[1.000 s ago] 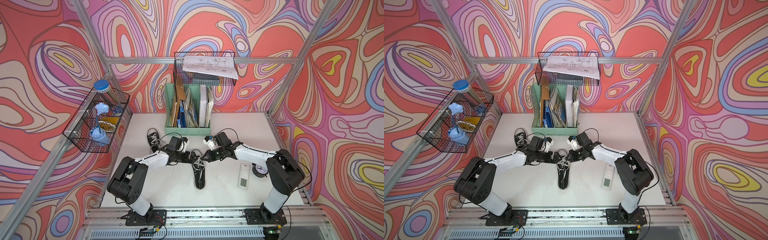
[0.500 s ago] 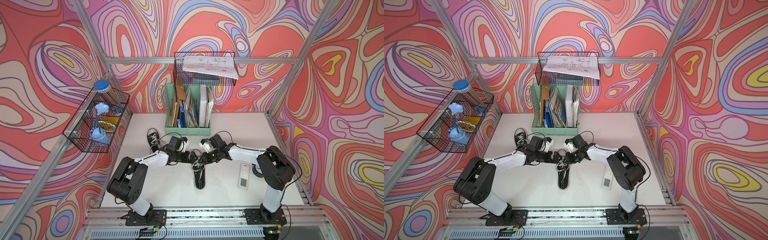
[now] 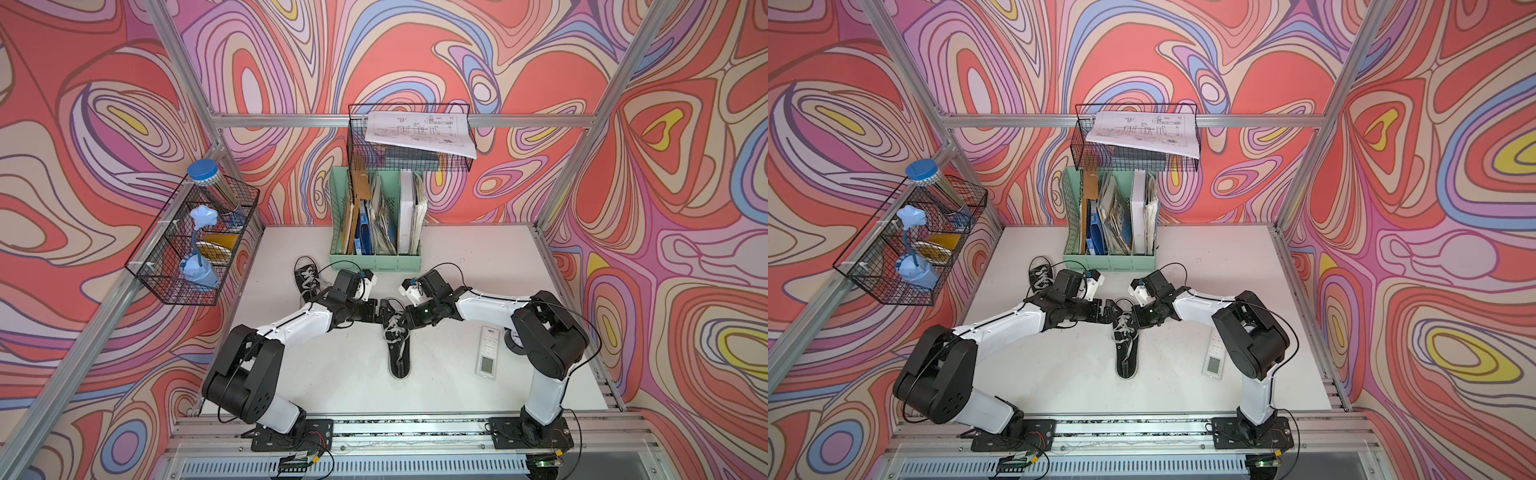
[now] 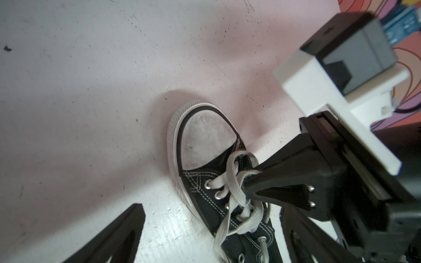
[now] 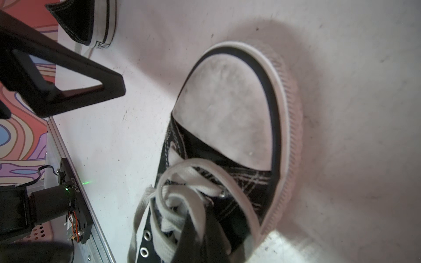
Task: Tie the shoes
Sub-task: Cross the shoelace with the shoelace.
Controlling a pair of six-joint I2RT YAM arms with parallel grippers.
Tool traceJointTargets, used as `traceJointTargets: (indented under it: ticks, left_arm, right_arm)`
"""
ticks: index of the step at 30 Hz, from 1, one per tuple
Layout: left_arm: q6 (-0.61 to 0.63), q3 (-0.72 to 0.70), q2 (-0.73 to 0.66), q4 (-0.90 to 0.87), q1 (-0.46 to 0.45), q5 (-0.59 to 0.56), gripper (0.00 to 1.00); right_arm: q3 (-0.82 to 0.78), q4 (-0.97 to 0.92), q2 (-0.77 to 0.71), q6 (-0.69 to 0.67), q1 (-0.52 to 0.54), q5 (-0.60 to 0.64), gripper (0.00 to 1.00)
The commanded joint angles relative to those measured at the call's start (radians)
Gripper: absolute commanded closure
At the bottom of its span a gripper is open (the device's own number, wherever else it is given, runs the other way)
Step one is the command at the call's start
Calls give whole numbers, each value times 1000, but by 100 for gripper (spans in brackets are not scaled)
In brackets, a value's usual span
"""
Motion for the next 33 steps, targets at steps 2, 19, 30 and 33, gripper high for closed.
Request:
traceJointTargets:
  ticks: [2, 19, 30, 33]
  left_arm:
    - [4, -30, -55, -22, 18, -6, 1]
    - [-115, -237, -51, 199, 24, 210, 40]
    - [-152, -238, 53, 288, 8, 279, 62]
    - [-150, -240, 40, 277, 9, 270, 71]
  right_arm:
    - [-6, -1, 15, -7, 3, 22, 100]
    - [20, -26, 11, -21, 3, 29, 100]
    - [21, -35, -2, -23, 3, 35, 100]
    - [22, -39, -5, -25, 4, 37, 100]
